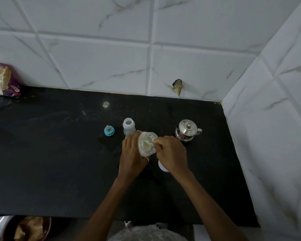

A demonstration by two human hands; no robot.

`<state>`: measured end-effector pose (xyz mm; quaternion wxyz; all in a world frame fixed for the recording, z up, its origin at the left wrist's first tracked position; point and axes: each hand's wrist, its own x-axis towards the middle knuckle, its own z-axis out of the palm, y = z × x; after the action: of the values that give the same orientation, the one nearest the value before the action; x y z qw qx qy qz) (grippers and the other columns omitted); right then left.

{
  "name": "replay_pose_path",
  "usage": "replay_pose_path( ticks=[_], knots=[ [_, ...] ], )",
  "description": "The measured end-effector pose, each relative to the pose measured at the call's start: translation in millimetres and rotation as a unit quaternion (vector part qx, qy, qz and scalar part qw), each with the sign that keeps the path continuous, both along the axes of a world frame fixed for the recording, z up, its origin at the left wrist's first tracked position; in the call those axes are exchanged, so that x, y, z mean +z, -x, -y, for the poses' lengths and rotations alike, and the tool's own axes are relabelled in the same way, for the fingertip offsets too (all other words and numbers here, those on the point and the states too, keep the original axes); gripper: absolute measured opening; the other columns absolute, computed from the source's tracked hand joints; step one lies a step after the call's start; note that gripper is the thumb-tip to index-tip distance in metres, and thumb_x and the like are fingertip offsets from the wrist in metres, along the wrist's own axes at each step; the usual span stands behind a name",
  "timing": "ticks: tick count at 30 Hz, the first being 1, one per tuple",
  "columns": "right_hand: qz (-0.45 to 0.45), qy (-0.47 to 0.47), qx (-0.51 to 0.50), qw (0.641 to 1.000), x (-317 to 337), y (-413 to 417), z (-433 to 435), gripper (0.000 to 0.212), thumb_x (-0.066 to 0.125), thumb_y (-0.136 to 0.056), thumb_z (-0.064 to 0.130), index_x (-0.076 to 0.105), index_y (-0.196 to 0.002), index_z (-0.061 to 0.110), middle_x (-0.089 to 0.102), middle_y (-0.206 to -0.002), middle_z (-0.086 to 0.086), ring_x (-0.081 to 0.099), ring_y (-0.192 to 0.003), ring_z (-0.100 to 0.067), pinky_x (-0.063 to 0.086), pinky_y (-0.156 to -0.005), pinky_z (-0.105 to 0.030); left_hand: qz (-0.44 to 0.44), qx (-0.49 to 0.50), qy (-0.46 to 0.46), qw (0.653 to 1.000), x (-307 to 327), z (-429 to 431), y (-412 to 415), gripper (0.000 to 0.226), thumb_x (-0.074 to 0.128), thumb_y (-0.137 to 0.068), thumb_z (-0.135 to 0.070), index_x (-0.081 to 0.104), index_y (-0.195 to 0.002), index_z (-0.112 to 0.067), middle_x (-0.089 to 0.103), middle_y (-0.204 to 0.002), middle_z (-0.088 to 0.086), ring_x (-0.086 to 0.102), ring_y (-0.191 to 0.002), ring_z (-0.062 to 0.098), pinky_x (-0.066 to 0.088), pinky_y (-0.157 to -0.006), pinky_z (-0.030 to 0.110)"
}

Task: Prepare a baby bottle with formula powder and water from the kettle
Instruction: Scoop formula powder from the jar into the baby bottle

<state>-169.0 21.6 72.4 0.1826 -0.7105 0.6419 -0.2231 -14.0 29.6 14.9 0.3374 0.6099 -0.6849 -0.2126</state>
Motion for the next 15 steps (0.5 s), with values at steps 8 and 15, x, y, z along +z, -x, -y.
replay_pose_path(
  ticks=[8,15],
  knots=[
    [0.301,-0.118,-0.156,0.933,6.3,16.6,11.4,0.012,0.08,-0.086,0.01,0.081,-0.092,0.02,0.079,-0.081,0.007,0.074,-0.079,-0.001,0.055,-0.073,-0.015,-0.018,0.014,0.012,1.0,3.5,1.2,1.5,0.081,0.094,-0.068,-0.016,0.055,-0.139,-0.013,0.057,-0.143,0.007,0.046,-0.137,0.021,0.042,-0.112,0.042],
    [0.387,-0.158,-0.205,0.885,11.0,28.7,12.7,0.016,0.08,-0.087,0.012,0.08,-0.087,0.029,0.079,-0.081,0.011,0.073,-0.077,0.002,0.051,-0.066,-0.014,-0.039,0.008,-0.009,0.999,5.0,11.8,5.9,0.065,0.088,-0.077,-0.027,0.06,-0.134,-0.013,0.063,-0.131,0.003,0.061,-0.125,0.022,0.049,-0.104,0.047]
  ],
)
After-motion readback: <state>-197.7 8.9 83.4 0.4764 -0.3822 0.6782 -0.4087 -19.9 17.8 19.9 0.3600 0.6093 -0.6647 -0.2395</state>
